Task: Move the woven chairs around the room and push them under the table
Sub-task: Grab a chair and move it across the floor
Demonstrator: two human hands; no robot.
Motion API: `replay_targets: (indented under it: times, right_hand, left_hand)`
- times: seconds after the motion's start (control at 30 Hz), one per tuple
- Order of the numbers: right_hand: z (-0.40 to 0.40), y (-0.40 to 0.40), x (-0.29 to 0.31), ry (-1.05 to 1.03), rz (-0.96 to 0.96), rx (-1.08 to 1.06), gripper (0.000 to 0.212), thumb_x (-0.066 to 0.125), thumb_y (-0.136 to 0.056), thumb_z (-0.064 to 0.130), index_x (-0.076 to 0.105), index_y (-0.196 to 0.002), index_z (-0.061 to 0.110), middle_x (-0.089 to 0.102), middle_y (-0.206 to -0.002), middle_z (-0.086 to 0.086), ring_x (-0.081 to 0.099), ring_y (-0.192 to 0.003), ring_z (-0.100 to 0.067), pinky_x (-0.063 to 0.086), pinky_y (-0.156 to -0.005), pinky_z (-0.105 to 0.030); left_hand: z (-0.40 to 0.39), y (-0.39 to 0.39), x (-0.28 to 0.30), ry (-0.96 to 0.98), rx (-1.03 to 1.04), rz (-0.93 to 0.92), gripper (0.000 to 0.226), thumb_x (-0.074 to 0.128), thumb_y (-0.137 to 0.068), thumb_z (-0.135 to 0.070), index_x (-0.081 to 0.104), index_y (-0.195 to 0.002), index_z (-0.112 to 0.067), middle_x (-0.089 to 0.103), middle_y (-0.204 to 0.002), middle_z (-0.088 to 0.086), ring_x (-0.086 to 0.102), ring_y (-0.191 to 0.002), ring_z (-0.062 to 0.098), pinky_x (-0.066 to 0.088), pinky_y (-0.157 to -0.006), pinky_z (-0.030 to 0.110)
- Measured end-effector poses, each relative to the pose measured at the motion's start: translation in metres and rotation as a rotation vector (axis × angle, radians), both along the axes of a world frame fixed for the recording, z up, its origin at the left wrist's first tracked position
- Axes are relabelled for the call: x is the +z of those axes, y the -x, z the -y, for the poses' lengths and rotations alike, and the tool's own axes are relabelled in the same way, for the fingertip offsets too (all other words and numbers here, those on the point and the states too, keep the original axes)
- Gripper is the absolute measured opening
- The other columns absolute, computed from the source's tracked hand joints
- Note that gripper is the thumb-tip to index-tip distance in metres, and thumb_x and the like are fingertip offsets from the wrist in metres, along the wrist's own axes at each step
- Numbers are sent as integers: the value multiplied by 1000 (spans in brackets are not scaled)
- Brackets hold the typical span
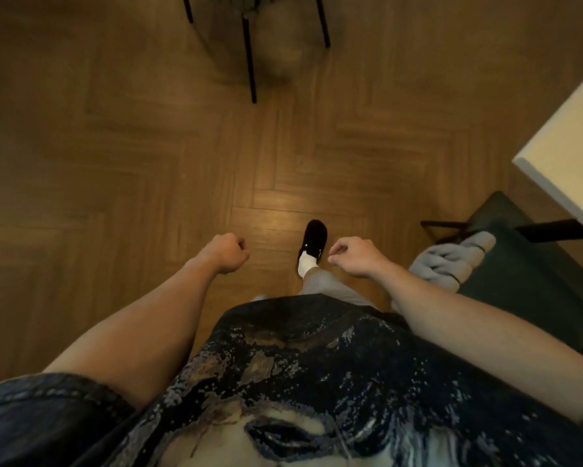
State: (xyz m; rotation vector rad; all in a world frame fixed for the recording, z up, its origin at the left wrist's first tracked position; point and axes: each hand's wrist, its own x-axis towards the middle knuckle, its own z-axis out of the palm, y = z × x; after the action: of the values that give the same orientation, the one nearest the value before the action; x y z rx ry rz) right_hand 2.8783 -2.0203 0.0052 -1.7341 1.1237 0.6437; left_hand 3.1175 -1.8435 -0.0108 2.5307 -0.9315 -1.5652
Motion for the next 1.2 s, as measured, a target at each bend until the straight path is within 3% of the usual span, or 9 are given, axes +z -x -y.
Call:
replay_targets:
  times: [0.17,0.33,0.47,0.57,0.77,0.93,1.1,1.2]
  right_hand:
    - [85,-61,-3,-5,-18,65,16,67,-96,29,73,-108,21,68,-116,-1,61,-107,-19,50,-89,-33]
    - [169,-120,11,-45,-38,133,14,67,-97,26,71,-108,19,66,-110,-2,61,-100,-18,46,-79,-29]
    - [228,-173,14,-39,-47,176,15,69,-96,31,70,-106,20,67,-106,0,62,-105,-19,47,-82,-31]
    - [267,-219,12,0,-57,203,17,70,-94,38,70,-103,23,67,-106,0,59,-107,-18,48,-86,-32]
    - [331,-321,15,27,-74,199,20,69,-95,36,70,-107,19,66,-92,4,61,-91,-14,45,-79,-27]
    - [374,-396,19,35,-64,179,15,70,-94,37,68,-100,23,68,-101,1,62,-99,-18,45,-81,-27]
    - [419,-461,24,79,1,209,11,67,-96,35,72,-101,27,68,-116,1,58,-113,-19,49,-96,-35]
    - [451,-491,25,100,28,232,16,68,-96,33,74,-107,24,70,-115,1,61,-106,-16,48,-85,-29]
  left_hand:
    - [69,-54,-1,-8,115,-49,12,55,-98,-25,64,-96,-16,68,-99,9,70,-86,28,59,-67,36]
    - [145,-101,5,12,187,-56,14,53,-97,-20,65,-92,-15,69,-97,12,71,-87,32,59,-67,39]
    - [203,-150,4,38,205,-23,12,55,-97,-21,63,-88,-20,68,-98,8,67,-84,25,54,-62,32]
    - [242,-193,1,52,221,1,15,53,-98,-23,64,-93,-15,68,-95,10,68,-84,26,57,-65,38]
    - [313,-291,-1,66,227,-3,13,54,-97,-24,65,-94,-17,68,-95,7,68,-82,24,55,-62,32]
    - [363,-359,4,41,188,-25,15,51,-98,-24,65,-96,-17,66,-100,8,66,-87,24,54,-68,33]
    - [418,-408,12,67,124,-15,11,57,-99,-27,64,-102,-20,64,-101,2,61,-93,19,51,-80,34]
    - [457,-428,18,113,107,-15,13,57,-99,-25,65,-105,-18,64,-102,2,59,-96,19,49,-81,33]
